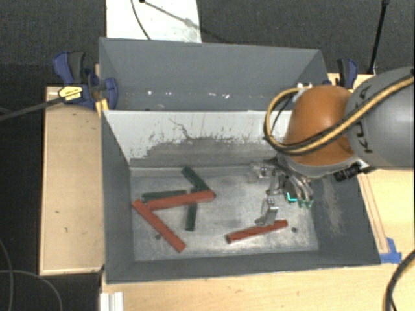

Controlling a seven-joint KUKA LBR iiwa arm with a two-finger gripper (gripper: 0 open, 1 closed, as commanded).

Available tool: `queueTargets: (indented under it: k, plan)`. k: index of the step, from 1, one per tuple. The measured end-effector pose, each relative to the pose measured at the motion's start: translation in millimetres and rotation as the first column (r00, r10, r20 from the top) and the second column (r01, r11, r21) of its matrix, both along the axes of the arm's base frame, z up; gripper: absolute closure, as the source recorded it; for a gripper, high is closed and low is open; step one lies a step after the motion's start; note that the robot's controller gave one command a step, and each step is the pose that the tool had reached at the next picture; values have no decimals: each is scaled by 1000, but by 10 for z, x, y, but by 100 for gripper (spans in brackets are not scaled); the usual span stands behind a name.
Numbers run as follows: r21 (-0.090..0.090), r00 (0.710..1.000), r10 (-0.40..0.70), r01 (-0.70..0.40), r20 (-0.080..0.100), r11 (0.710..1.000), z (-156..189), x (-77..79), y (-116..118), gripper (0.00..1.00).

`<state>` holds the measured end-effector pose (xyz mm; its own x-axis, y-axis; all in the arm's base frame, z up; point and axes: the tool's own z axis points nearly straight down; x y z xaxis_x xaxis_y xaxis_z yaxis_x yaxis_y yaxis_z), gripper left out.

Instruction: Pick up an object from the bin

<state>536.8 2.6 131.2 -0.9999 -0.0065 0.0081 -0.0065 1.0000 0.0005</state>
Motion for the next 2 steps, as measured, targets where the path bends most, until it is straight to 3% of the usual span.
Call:
queueTargets:
  k: [1,2]
  plan:
    - [1,943,332,-332,9,943,-636,-442,232,0]
    - [1,944,330,-330,8,944,-632,-443,226,100]
